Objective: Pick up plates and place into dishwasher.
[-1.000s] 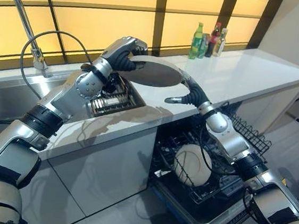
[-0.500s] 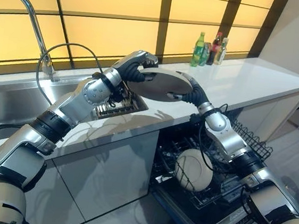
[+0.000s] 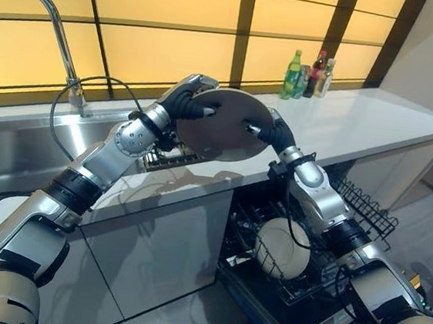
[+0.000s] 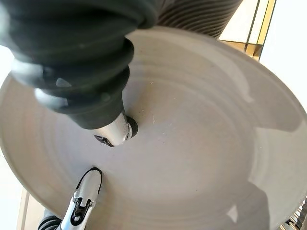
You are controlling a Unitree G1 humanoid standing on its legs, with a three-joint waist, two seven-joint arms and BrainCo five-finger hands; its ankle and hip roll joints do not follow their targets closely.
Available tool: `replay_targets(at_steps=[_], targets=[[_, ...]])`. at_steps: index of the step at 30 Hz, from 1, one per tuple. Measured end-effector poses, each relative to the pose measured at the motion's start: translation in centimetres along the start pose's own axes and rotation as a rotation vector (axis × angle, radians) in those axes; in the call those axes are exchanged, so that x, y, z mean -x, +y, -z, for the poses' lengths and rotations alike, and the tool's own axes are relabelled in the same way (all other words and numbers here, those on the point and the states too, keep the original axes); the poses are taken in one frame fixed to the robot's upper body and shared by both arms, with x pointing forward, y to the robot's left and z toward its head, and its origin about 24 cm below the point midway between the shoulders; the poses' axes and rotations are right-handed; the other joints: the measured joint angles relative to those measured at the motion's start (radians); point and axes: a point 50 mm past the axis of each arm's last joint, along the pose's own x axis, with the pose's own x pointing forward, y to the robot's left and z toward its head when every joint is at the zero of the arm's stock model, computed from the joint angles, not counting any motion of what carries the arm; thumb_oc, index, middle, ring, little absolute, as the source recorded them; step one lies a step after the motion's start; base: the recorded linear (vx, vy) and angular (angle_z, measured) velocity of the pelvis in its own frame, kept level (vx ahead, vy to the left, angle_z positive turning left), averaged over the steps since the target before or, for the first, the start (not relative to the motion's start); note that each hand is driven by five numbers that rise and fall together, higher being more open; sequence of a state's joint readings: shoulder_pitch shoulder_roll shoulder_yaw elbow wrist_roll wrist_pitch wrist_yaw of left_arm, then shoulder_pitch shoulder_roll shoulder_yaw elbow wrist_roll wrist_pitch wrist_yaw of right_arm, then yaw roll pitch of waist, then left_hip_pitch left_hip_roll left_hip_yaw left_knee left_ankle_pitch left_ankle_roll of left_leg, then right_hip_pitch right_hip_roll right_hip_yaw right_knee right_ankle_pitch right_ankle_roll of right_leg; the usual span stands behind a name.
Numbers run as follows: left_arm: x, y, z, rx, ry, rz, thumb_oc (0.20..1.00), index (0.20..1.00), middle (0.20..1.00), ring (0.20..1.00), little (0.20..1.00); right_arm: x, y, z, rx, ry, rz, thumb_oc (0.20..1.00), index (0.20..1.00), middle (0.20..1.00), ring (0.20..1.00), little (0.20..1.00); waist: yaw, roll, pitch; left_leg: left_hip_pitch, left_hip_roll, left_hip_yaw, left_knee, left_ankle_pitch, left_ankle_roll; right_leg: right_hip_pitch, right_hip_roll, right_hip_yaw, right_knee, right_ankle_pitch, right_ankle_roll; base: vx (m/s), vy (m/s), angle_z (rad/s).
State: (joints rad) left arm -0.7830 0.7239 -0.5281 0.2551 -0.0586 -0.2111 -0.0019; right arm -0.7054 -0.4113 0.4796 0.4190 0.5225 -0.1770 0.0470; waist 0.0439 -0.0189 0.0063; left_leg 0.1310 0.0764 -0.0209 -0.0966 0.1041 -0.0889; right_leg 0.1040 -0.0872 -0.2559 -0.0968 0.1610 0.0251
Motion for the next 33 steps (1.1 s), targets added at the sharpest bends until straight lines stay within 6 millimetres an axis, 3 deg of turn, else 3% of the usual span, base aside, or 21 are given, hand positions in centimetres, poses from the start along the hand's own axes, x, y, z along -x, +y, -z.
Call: replay_targets(at_steps=[1, 2, 7, 11, 17, 23, 29, 33], targets=[[0.0, 0.0, 0.0, 0.001, -0.001, -0.002, 0.285, 0.285, 0.285, 0.285, 0.285, 0.0, -0.1, 0.0, 0.004, 0.001, -0.002, 0.2, 0.2, 0.2, 0.2, 0.2, -0.001, 0.0, -0.002, 0.001, 0.0, 0.001, 0.0, 0.0, 0.0, 0.0, 0.0, 0.0, 0.0, 0.0, 0.0, -0.02, -0.033, -0.02], [0.0, -0.1, 0.0, 0.003, -0.001, -0.002, 1.0, 1.0, 1.0, 1.0, 1.0, 0.1, -0.2, 0.0, 0.012, 0.002, -0.005, 0.2, 0.2, 0.2, 0.2, 0.2, -0.001, -0.001, -0.003, 0.002, 0.001, 0.003, 0.0, 0.0, 0.0, 0.0, 0.001, 0.001, 0.0, 0.0, 0.0, -0.01, -0.035, -0.03], [0.3, -1.0, 0.1, 0.07, 0.001, 0.026, 1.0, 1.0, 1.0, 1.0, 1.0, 0.4, -1.0, -0.1, 0.122, 0.009, -0.017, 0.2, 0.2, 0.2, 0.2, 0.2, -0.003, -0.002, -0.004, 0.016, 0.002, 0.013, 0.0, 0.0, -0.001, 0.005, 0.002, 0.007, 0.0, 0.001, 0.001, -0.02, -0.043, -0.04], [2.2, -3.1, 0.4, 0.193, 0.01, 0.067, 1.0, 1.0, 1.0, 1.0, 1.0, 1.6, -3.0, -0.3, 0.323, 0.036, 0.014, 0.2, 0.2, 0.2, 0.2, 0.2, -0.003, -0.007, -0.004, 0.014, 0.002, 0.021, 0.0, 0.0, -0.001, -0.005, 0.003, 0.021, 0.0, 0.004, 0.006, -0.01, -0.062, -0.08], [7.5, -4.8, 2.6, 0.396, 0.118, 0.042, 1.0, 1.0, 1.0, 1.0, 1.0, 8.9, -11.7, 1.1, 0.574, 0.251, 0.33, 0.2, 0.2, 0.2, 0.2, 0.2, 0.0, -0.041, 0.015, -0.015, 0.002, 0.027, -0.001, 0.0, -0.001, -0.039, 0.004, 0.034, 0.0, 0.002, 0.003, -0.02, -0.069, -0.05], [11.2, -6.8, 4.4, 0.535, 0.233, 0.083, 1.0, 1.0, 1.0, 1.0, 1.0, 13.0, -17.1, 0.0, 0.714, 0.397, 0.525, 0.2, 0.2, 0.2, 0.2, 0.2, -0.005, -0.046, 0.062, -0.038, 0.005, 0.046, -0.001, 0.0, 0.0, -0.067, 0.005, 0.043, 0.0, 0.006, 0.01, -0.02, -0.07, -0.12], [14.1, -9.0, 5.1, 0.736, 0.308, 0.104, 1.0, 1.0, 1.0, 1.0, 1.0, 15.6, -18.7, 1.4, 0.805, 0.552, 0.61, 0.2, 0.2, 0.2, 0.2, 0.2, -0.003, -0.034, 0.09, -0.039, 0.008, 0.048, -0.001, 0.0, -0.001, -0.07, 0.01, 0.047, 0.0, 0.006, 0.01, -0.04, -0.063, -0.02], [14.4, -9.5, 4.9, 0.811, 0.298, 0.125, 1.0, 1.0, 1.0, 1.0, 1.0, 16.4, -19.4, 1.8, 0.85, 0.617, 0.684, 0.2, 0.2, 0.2, 0.2, 0.2, -0.001, -0.016, 0.134, -0.073, 0.008, 0.047, 0.0, 0.006, -0.002, -0.104, 0.01, 0.048, 0.0, 0.006, 0.009, -0.14, -0.047, 0.05]])
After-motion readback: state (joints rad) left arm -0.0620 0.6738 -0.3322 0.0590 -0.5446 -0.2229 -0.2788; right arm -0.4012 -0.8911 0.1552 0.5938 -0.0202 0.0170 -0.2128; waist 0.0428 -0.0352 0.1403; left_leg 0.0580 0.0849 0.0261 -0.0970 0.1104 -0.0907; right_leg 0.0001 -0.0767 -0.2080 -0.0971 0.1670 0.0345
